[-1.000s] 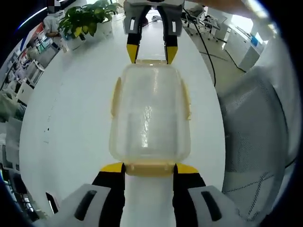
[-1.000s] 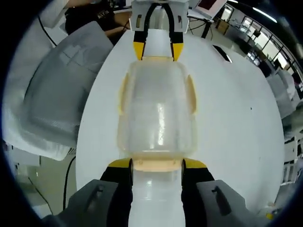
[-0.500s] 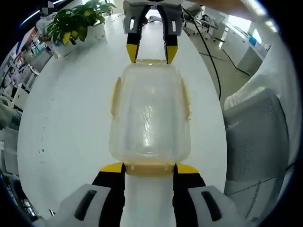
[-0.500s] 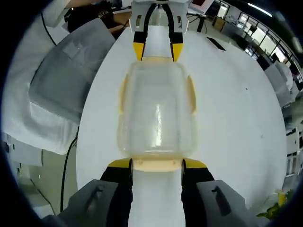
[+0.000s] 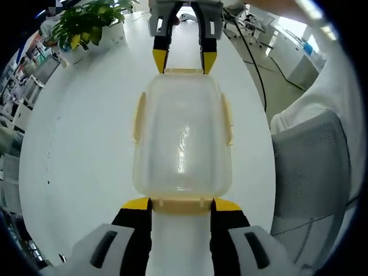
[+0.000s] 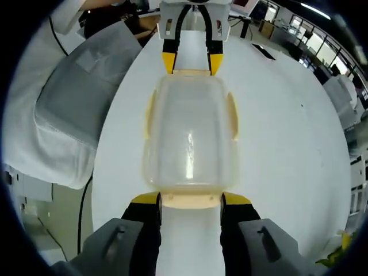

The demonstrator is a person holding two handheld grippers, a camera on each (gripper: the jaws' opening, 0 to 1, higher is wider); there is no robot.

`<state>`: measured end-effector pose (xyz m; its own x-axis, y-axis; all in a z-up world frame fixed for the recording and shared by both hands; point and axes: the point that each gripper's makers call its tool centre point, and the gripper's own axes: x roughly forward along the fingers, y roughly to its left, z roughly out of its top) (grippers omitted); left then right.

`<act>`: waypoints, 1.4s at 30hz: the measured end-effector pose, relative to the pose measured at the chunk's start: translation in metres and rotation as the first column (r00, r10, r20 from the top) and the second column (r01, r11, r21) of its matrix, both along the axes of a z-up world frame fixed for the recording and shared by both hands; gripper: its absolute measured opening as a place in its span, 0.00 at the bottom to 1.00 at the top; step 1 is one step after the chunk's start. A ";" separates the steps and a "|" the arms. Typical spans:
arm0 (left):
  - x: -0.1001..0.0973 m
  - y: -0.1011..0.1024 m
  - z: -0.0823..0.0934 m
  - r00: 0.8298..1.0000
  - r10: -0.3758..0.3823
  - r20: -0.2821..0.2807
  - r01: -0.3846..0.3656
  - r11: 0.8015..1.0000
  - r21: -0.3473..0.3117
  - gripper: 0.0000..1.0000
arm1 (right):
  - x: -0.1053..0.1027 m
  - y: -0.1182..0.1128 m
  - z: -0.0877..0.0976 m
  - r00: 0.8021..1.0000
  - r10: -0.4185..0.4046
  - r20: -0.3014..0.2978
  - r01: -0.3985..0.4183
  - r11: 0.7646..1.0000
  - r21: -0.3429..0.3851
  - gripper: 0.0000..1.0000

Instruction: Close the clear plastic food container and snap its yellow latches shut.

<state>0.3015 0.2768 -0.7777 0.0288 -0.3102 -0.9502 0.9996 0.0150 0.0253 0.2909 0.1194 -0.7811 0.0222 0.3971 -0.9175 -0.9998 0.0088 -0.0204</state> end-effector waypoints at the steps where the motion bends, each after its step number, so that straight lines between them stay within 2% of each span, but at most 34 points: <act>1: 0.000 0.001 -0.001 1.000 0.001 -0.002 -0.001 1.000 0.003 0.34 | 0.000 0.001 -0.001 1.000 0.001 -0.002 -0.001 1.000 0.000 0.36; 3: -0.001 0.003 -0.005 1.000 0.003 -0.006 -0.003 1.000 0.018 0.34 | 0.000 0.003 -0.003 1.000 0.004 -0.005 -0.004 1.000 -0.001 0.36; 18: -0.003 -0.005 -0.006 1.000 0.000 -0.031 0.000 1.000 -0.004 0.34 | -0.003 -0.007 -0.007 1.000 -0.004 -0.009 0.003 1.000 -0.020 0.37; 25: -0.003 -0.005 -0.007 1.000 -0.012 -0.023 0.012 1.000 0.007 0.34 | -0.003 -0.006 -0.009 1.000 -0.012 -0.006 0.012 1.000 -0.026 0.37; 27: 0.000 -0.005 -0.008 0.999 -0.041 0.002 0.041 0.999 0.011 0.34 | -0.003 -0.006 -0.009 1.000 -0.022 -0.012 0.022 1.000 -0.021 0.37; 38: -0.002 -0.004 -0.010 1.000 -0.032 -0.001 0.032 0.999 0.020 0.34 | -0.005 -0.007 -0.011 1.000 -0.026 -0.003 0.026 1.000 -0.011 0.38; 40: -0.002 -0.004 -0.011 0.999 -0.034 0.002 0.034 0.999 0.020 0.35 | -0.006 -0.011 -0.017 1.000 -0.013 0.001 0.013 0.999 -0.037 0.38; 42: -0.001 -0.004 -0.011 0.999 -0.036 0.009 0.036 0.999 0.008 0.35 | -0.007 -0.016 -0.025 1.000 -0.020 -0.005 0.020 0.997 -0.073 0.43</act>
